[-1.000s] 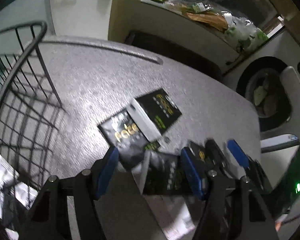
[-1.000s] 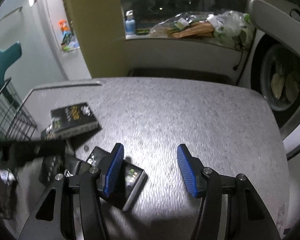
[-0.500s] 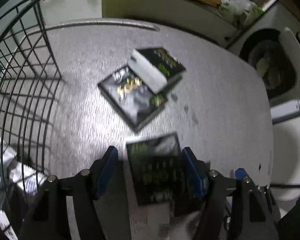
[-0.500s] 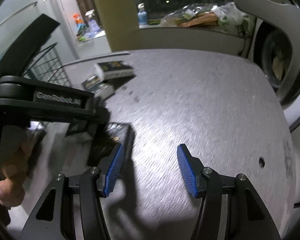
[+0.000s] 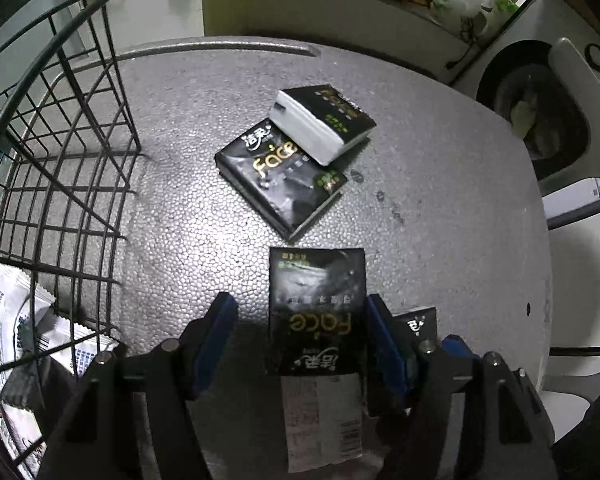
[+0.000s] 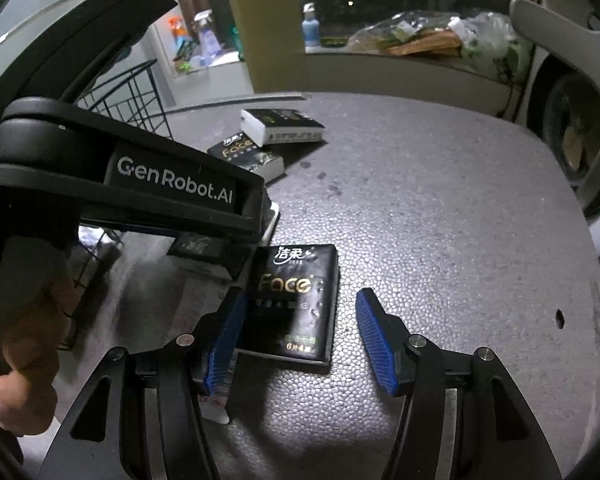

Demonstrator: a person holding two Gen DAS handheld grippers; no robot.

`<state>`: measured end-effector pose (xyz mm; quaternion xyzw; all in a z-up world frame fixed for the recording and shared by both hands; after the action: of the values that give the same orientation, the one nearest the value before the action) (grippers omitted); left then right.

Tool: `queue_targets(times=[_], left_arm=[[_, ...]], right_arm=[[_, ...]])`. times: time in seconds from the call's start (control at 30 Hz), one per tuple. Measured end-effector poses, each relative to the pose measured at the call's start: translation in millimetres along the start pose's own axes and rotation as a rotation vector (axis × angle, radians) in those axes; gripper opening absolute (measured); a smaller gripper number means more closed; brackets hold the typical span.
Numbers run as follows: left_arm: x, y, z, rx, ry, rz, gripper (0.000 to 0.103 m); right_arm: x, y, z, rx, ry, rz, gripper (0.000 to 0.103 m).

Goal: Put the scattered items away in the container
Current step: 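Grasp a black Face pack with the right gripper while the left grasps another, then carry both black packs over the basket and open both grippers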

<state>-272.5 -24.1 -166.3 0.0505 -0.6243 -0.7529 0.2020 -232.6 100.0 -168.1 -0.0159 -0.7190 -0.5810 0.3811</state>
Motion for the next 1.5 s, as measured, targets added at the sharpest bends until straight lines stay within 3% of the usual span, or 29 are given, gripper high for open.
queue_targets(times=[0.3, 0.33, 0.4, 0.43, 0.47, 0.8, 1.07, 1.2, 1.37, 1.5], left_arm=[[2.5, -3.0, -1.8, 0.001, -0.003, 0.006, 0.071], [1.3, -2.3, -2.4, -0.005, -0.002, 0.006, 0.069], [1.3, -1.3, -3.4, -0.021, -0.004, 0.001, 0.053], [1.1, -1.0, -3.5, -0.022, -0.008, -0.003, 0.052], [0.8, -0.5, -2.9, -0.016, -0.012, -0.002, 0.052], [-5.0, 4.9, 27.4, -0.043, -0.043, 0.018, 0.052], [-21.7, 54.9, 35.2, -0.093, -0.08, 0.061, 0.052], [-23.0, 102.7, 31.3, -0.14, -0.095, 0.105, 0.052], [-18.5, 167.3, -14.6, -0.149, -0.073, 0.185, 0.052], [-16.1, 184.0, -74.5, -0.064, -0.018, 0.211, 0.052]], right_arm=[[-5.0, -3.3, -9.4, -0.002, 0.011, -0.027, 0.057], [-5.8, -6.1, -10.2, 0.0, 0.011, -0.03, 0.057], [-6.0, -6.0, -7.5, -0.005, 0.001, -0.025, 0.056], [-5.7, -5.2, -4.9, -0.017, -0.005, -0.024, 0.053], [-5.8, -4.0, -1.4, -0.028, -0.009, -0.024, 0.047], [-19.6, 19.3, 36.0, -0.07, -0.074, -0.029, 0.047], [-6.9, 61.3, 45.9, -0.074, -0.108, 0.043, 0.047], [23.5, 103.2, 22.6, -0.034, -0.072, 0.141, 0.047], [63.7, 141.1, -50.1, 0.093, 0.07, 0.227, 0.047], [76.2, 135.7, -123.6, 0.168, 0.213, 0.207, 0.047]])
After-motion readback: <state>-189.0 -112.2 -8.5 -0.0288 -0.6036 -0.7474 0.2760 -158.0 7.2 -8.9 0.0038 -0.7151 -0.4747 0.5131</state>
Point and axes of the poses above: each gripper's, at about its wrist camera, not at the fingertips, and y roughly against the way its jaws point, z to its right, x to its top, the point moved 3 cm from there along -y, roughly the way its jaws point, and after that the axes turned 8 degrees about y, right-handed, at the moved point
